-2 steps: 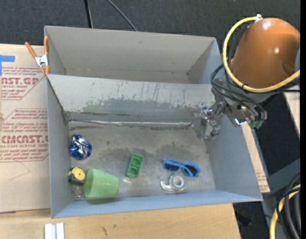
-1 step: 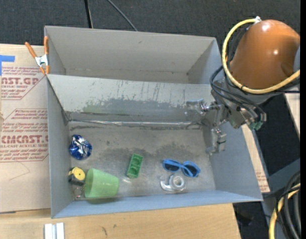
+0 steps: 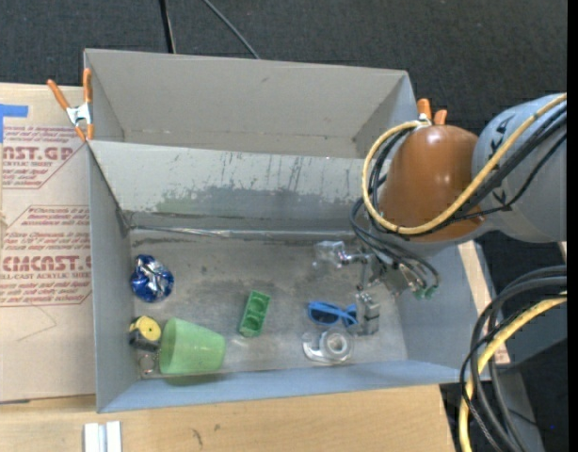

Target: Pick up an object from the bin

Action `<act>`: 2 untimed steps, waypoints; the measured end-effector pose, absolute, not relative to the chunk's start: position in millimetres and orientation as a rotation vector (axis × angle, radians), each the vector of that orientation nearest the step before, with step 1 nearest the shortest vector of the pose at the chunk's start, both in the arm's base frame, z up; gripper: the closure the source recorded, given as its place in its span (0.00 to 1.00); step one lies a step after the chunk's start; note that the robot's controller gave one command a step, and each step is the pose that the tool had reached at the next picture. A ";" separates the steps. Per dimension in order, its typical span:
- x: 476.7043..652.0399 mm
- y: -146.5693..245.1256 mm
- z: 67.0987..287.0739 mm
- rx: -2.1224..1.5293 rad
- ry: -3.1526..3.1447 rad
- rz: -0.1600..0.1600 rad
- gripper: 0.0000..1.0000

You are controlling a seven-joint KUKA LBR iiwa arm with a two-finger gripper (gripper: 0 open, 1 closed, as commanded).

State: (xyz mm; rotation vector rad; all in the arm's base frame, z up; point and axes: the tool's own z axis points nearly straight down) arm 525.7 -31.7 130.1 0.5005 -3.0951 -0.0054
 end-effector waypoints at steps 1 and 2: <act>517.0 -45.9 66.5 0.354 -3.115 -0.003 0.00; 519.2 -48.7 72.6 0.354 -3.116 0.005 1.00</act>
Offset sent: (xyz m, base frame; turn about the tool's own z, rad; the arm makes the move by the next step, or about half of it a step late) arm -0.0066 -0.0149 -0.0601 0.0938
